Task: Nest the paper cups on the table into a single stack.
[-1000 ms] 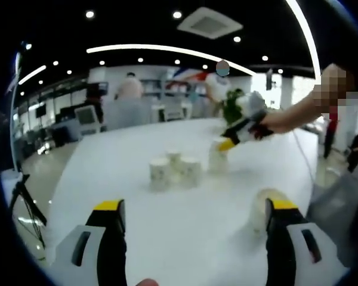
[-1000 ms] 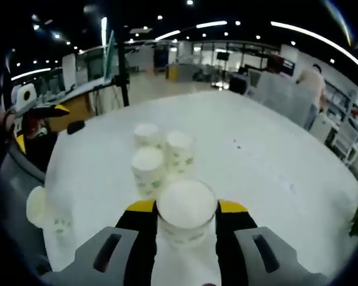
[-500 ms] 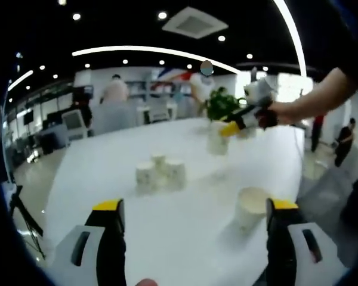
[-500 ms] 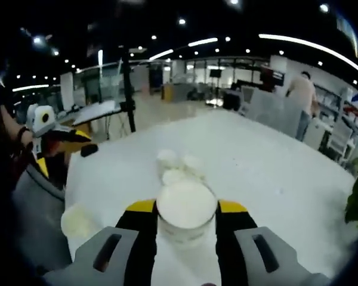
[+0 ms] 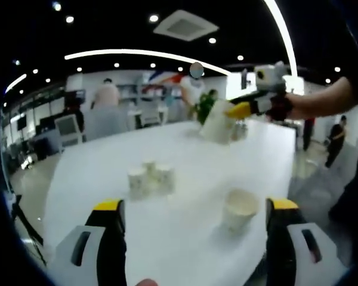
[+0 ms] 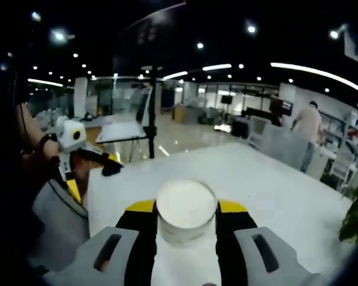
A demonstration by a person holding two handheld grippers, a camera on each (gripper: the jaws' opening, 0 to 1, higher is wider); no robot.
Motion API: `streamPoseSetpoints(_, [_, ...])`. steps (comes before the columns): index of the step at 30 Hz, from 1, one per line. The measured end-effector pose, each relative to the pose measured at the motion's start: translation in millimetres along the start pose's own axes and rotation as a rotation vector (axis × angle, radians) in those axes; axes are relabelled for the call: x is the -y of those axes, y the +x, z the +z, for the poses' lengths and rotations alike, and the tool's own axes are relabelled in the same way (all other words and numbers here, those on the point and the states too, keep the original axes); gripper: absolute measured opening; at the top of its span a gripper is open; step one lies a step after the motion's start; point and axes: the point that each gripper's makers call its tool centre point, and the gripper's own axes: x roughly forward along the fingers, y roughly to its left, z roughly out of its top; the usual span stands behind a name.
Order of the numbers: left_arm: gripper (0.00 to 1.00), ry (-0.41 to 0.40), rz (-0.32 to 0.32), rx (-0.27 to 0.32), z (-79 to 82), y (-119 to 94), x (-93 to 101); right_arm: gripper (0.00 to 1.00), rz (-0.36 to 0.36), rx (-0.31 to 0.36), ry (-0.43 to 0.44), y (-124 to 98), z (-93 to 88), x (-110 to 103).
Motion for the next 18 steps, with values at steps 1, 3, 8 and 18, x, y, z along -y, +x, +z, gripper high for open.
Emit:
streamPoseSetpoints(1, [0.97,0.0,-0.006,0.0,1.4,0.5,1.2,0.34,0.0,0.004,-0.007,-0.3,1.1,-4.0])
streamPoseSetpoints(3, [0.96,-0.018,-0.02,0.01,6.1,1.2,3.4,0.34,0.01,0.01,-0.011,0.8,3.3,-14.0])
streamPoseSetpoints(8, [0.94,-0.084,-0.039,0.026,13.7,1.8,6.5,0.34,0.031,0.045,0.017,3.9,7.5,-34.8])
streamPoseSetpoints(18, [0.88,-0.122,-0.196,-0.013,19.5,5.1,49.1,0.34,0.089,0.145,0.082,6.2,19.9,-65.2])
